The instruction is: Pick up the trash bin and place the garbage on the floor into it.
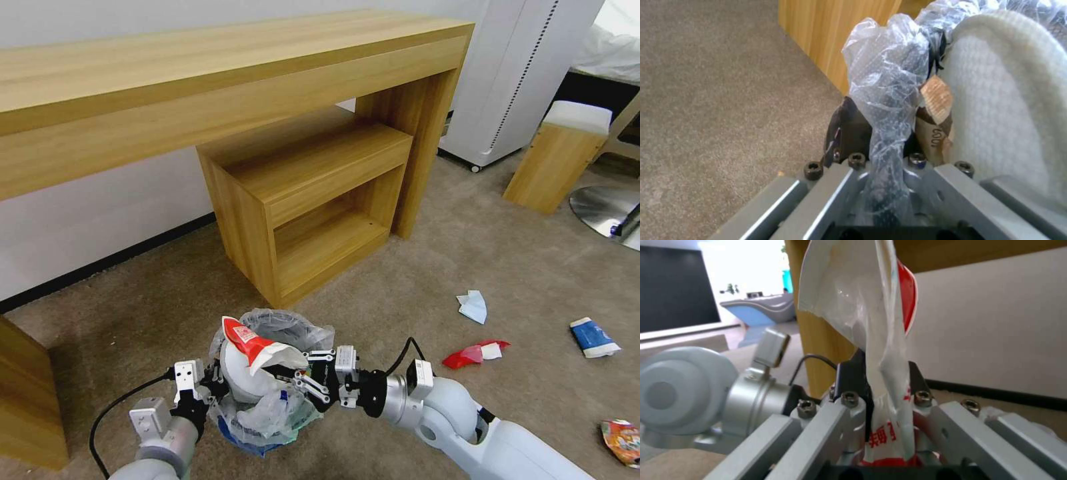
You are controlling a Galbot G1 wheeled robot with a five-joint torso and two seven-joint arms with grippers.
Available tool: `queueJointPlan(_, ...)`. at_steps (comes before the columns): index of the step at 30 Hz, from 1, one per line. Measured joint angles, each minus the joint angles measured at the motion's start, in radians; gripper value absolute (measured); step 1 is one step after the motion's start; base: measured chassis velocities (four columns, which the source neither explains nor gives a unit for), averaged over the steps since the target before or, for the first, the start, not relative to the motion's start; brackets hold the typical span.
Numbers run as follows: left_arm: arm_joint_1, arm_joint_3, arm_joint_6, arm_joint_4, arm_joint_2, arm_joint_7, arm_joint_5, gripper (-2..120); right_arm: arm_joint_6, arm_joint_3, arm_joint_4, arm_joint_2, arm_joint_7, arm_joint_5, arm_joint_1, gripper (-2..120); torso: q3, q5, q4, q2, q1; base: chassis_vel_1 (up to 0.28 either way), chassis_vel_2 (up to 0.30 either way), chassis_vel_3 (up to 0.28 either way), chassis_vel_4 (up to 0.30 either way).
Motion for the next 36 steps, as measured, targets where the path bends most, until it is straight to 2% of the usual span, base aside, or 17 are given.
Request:
queueJointPlan(22,0.008,0.009,0.001,-0.026,-0.002,0.000,0.000,1,0.002,-0.026,-0.035,0.013,0.050,-0.048,0.001,6,0.000,0.0000,0.0000,0.000,0.000,0.000,0.000,0.000,0.000)
queueJointPlan(23,0.008,0.009,0.001,-0.027,-0.003,0.000,-0.001,1,0.003,-0.026,-0.036,0.014,0.051,-0.050,0.000,8,0.000,0.0000,0.0000,0.000,0.000,0.000,0.000,0.000,0.000)
queueJointPlan(25,0.010,0.012,0.003,-0.038,-0.004,0.000,-0.003,1,0.009,-0.027,-0.048,0.016,0.054,-0.060,-0.008,22,0.000,-0.0001,0.0000,0.000,0.000,0.000,0.000,0.000,0.000)
queueJointPlan(26,0.010,0.012,0.003,-0.038,-0.004,0.000,-0.003,1,0.009,-0.027,-0.048,0.016,0.054,-0.060,-0.008,22,0.000,-0.0001,0.0000,0.000,0.000,0.000,0.000,0.000,0.000)
queueJointPlan(29,0.013,0.011,0.004,-0.048,-0.004,-0.001,-0.008,1,0.012,-0.027,-0.063,0.021,0.050,-0.069,-0.014,37,0.000,0.0000,0.0000,0.000,0.000,0.000,0.000,0.000,0.000)
queueJointPlan(30,0.013,0.011,0.004,-0.048,-0.004,-0.001,-0.008,1,0.012,-0.027,-0.063,0.021,0.050,-0.069,-0.014,37,0.000,0.0000,0.0000,0.000,0.000,0.000,0.000,0.000,0.000)
queueJointPlan(36,0.015,0.007,0.004,-0.056,-0.003,-0.002,-0.015,1,0.018,-0.027,-0.073,0.031,0.043,-0.075,-0.020,59,0.000,0.0000,0.0000,0.000,0.000,0.000,0.000,0.000,0.000)
